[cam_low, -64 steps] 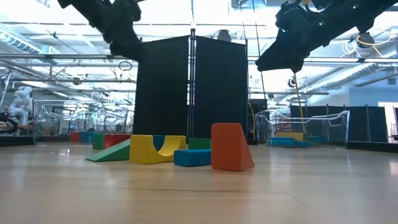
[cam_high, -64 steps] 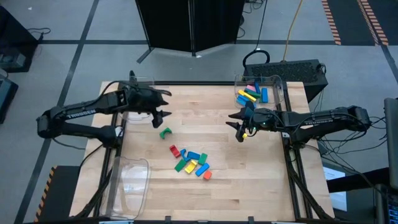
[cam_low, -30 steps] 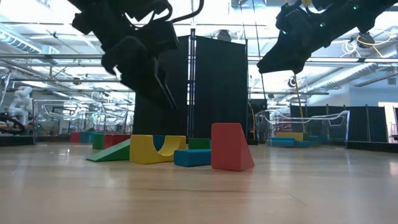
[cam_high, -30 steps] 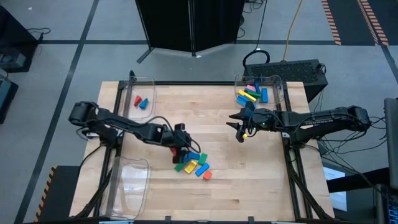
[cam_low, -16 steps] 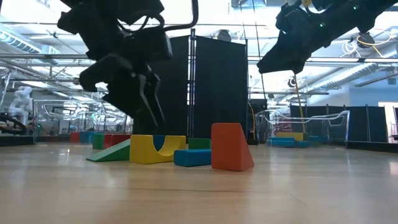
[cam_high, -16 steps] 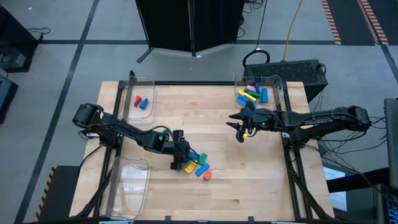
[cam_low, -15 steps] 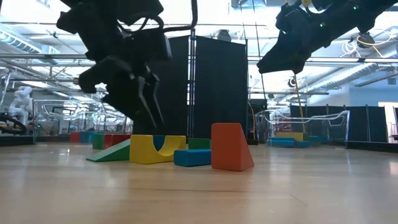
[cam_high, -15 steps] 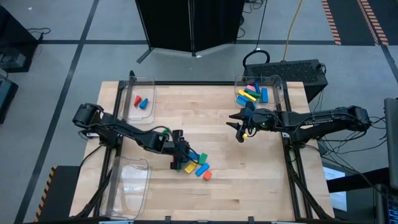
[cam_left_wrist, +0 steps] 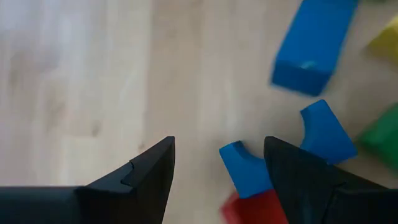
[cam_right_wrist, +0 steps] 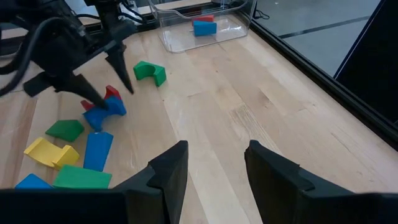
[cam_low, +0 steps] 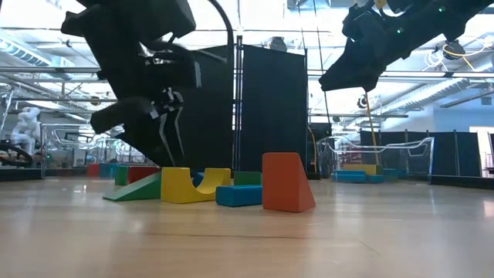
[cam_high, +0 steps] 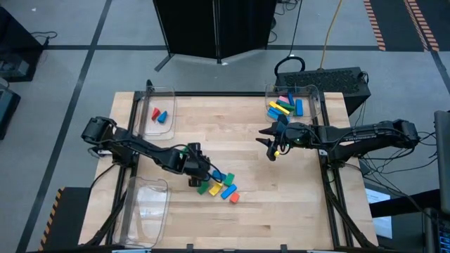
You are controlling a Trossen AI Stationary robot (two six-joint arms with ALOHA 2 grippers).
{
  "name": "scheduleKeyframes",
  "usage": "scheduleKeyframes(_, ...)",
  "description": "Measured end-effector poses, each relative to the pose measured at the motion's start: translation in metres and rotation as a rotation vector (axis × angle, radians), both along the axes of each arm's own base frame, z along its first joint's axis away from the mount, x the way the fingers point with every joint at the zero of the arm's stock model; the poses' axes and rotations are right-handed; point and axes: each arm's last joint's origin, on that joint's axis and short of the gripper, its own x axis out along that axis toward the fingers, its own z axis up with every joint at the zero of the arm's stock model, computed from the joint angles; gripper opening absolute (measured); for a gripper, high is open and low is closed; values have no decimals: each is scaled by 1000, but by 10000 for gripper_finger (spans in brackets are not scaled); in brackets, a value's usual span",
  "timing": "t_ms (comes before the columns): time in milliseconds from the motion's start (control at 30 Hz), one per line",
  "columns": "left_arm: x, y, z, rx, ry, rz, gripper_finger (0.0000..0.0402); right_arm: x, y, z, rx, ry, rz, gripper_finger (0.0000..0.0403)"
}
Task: Sort blocks by size
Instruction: Put the blue triangle block into the top left transparent bin
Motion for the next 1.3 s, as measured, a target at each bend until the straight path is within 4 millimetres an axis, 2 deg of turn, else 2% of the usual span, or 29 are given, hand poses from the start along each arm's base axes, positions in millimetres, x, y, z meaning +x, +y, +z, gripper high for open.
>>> scheduleKeyframes(233,-8,6,-2,115,68,47,248,0,0,0,0,0,0,153)
scheduleKeyframes(400,-9,15,-2,104,86,88,248,0,0,0,0,0,0,153)
scheduleKeyframes(533,-3,17,5,101,64,73,248,0,0,0,0,0,0,153)
scheduleKeyframes(733,10,15,20,53,11,9,248,0,0,0,0,1,0,153)
scheduleKeyframes(967,22,5,26,-153,-81,-167,248,0,0,0,0,3,0,153)
scheduleKeyframes(1167,26,3,28,-167,-110,-260,248,0,0,0,0,3,0,153)
scheduleKeyframes(1300,30,2,20,-158,-93,-289,248,0,0,0,0,3,0,153)
